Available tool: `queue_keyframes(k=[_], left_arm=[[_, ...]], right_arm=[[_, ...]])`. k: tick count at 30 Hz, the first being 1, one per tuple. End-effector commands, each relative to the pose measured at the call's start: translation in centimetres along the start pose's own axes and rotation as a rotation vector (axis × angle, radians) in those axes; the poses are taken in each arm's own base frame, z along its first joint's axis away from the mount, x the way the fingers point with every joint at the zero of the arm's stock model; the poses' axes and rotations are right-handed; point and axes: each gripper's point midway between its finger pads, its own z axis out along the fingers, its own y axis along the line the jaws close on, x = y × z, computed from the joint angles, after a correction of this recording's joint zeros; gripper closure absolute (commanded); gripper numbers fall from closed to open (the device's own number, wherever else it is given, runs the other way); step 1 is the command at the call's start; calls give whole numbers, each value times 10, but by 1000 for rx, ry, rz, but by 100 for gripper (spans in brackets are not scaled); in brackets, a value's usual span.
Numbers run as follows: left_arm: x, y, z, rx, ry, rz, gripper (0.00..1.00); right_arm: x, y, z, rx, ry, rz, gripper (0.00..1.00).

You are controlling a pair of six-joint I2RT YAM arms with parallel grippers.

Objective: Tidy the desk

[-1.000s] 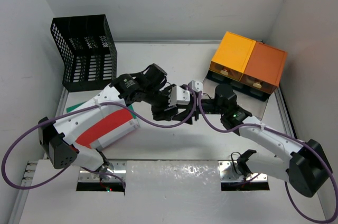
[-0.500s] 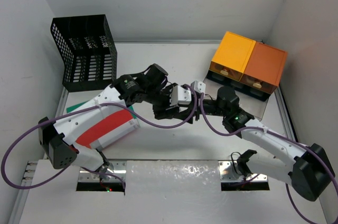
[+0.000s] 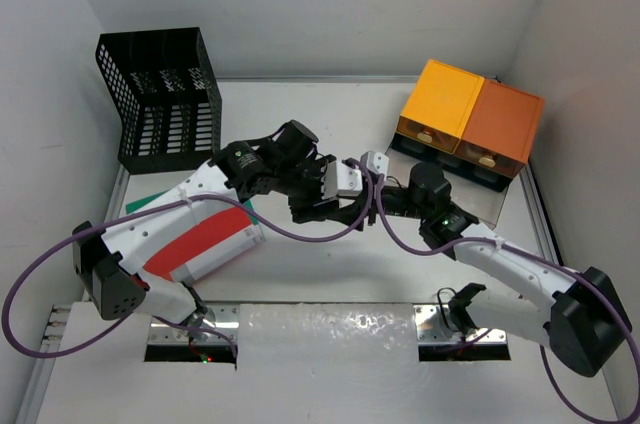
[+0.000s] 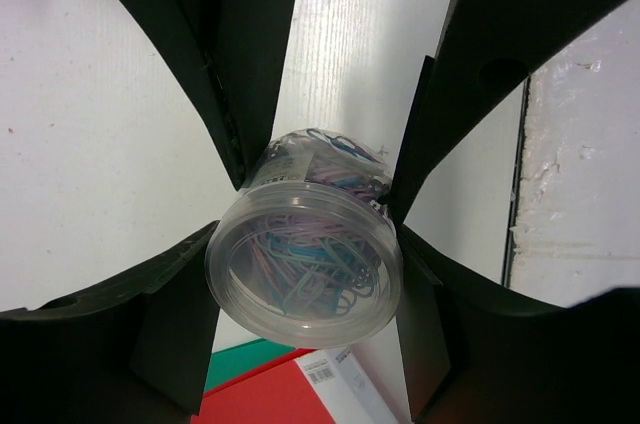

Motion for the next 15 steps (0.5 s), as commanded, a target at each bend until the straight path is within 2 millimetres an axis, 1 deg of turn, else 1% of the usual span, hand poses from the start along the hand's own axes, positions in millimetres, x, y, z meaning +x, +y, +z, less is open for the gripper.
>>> queue_keyframes(k=[1,4,5,6,7,8,10,11,13,15], left_arm=[[-9,25,-6,-129,-18,16,100],[-1,16,0,-93,-14,21,100],[2,12,4,-75,-15,17,100],[5,10,6,-67,-12,13,100],[9,7,8,-59,-5,8,100],[10,7,8,-61,-8,11,100],[12,6,9,-64,-7,10,100],[12,6,8,-70,-9,9,100],[12,7,7,-77,-14,9,100],[13,7,6,-89,-16,10,100]], right_arm=[[12,-11,1,60,37,25,100],[21,-10,5,40,57,46,100],[21,-12,6,45,53,56,100],[22,-12,7,51,54,82,98],[23,-14,7,61,60,90,75],[23,-16,6,68,63,92,64],[17,-16,2,79,51,94,45],[17,-19,-2,96,51,105,30],[7,-25,-8,142,33,105,22],[3,-29,-14,175,32,147,13]])
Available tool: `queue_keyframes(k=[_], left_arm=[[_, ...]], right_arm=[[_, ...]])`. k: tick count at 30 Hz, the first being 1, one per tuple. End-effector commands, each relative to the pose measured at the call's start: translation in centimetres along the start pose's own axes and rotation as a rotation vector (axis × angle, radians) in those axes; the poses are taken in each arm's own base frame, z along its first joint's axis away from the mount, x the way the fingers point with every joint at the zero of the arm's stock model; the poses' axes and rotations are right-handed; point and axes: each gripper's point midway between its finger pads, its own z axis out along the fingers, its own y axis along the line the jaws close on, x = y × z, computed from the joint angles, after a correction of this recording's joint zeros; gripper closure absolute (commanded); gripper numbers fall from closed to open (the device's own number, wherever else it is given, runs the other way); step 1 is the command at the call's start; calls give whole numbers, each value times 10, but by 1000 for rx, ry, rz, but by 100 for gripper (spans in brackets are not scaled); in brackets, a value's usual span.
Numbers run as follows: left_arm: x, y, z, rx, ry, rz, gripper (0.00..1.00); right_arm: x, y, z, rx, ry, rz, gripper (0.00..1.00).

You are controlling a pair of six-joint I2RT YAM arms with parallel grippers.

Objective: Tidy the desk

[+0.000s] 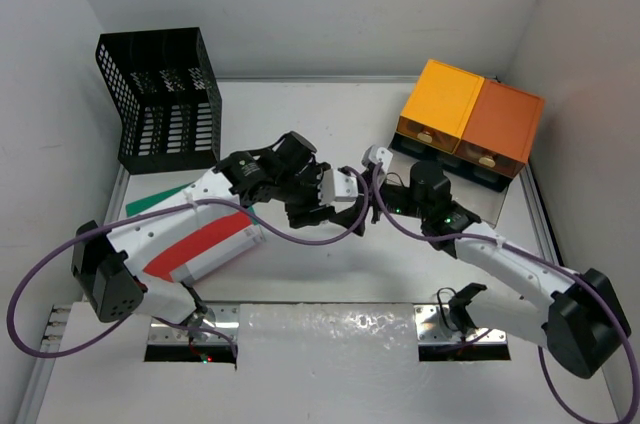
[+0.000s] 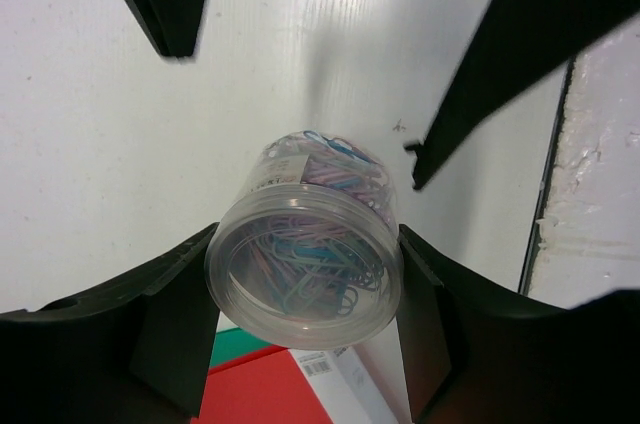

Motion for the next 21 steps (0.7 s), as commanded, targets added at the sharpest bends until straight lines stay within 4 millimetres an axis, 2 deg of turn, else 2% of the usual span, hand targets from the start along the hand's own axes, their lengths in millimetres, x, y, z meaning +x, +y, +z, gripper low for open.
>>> queue_keyframes(k=[1,4,5,7,8,10,13,15,17,21], left_arm=[[-15,8,-12,-72,-67,30,100],[-9,11,-10,-96,-55,23,100],[-6,12,-7,-107,-52,14,100],[-5,14,-3,-123,-56,2,100],[-5,15,-3,-125,-61,-8,100],[-7,14,-2,-121,-69,-9,100],[-10,17,-3,-129,-73,-11,100],[-10,19,-2,-140,-70,-12,100],[-8,21,-2,-150,-63,-10,100],[-6,21,1,-148,-59,-10,100]], right_arm=[[-24,-11,-10,83,-49,57,12],[-31,-23,-20,151,-74,198,9],[-30,-29,-22,188,-83,309,9],[-27,-37,-22,228,-115,408,9],[-24,-37,-17,220,-131,509,9],[-36,-29,-12,140,-206,529,9],[-40,-26,-5,98,-232,601,9],[-39,-25,0,89,-235,688,9],[-39,-25,2,87,-241,745,4],[-33,-18,5,73,-222,773,1]])
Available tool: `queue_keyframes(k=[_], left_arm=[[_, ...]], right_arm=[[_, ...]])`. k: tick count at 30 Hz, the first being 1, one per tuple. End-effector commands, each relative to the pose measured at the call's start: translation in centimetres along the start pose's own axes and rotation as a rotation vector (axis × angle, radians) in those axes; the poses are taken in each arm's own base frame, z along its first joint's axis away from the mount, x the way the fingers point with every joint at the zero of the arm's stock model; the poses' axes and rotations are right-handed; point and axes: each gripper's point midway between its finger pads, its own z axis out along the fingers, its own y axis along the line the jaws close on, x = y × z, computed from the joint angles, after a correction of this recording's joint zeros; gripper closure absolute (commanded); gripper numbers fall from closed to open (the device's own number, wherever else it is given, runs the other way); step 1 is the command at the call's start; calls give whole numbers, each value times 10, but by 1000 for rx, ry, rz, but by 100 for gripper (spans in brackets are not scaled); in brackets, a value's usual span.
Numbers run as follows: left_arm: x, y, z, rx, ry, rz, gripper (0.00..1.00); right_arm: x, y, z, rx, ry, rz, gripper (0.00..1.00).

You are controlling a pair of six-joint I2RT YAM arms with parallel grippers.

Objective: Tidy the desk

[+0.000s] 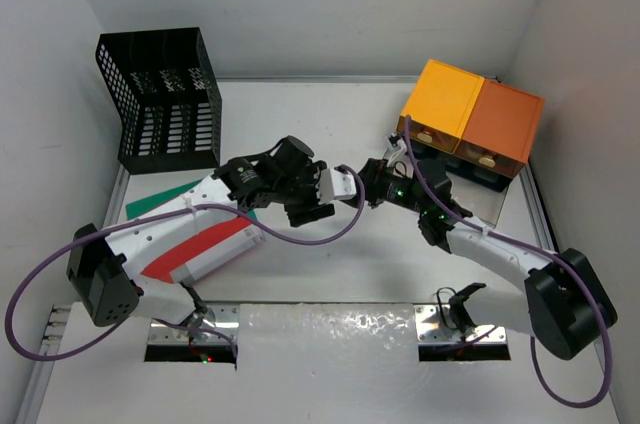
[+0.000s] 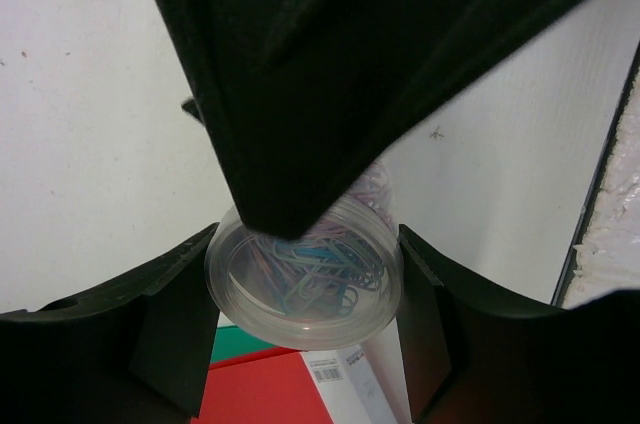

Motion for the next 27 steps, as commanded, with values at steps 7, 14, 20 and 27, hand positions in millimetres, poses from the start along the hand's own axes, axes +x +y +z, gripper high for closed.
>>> queue_keyframes(k=[7,14,20,27], left_arm=[[-21,11,-6,-52,-71,16,100],[-23,13,-7,-58,-72,19,100],[-16,12,-3,-58,-48,15,100],[-15,16,-2,-77,-42,9,97]], right_arm=[[6,14,13,-53,17,92,1],[17,15,28,-70,66,110,10],[18,14,32,-93,56,128,53],[17,19,34,-119,66,147,93]])
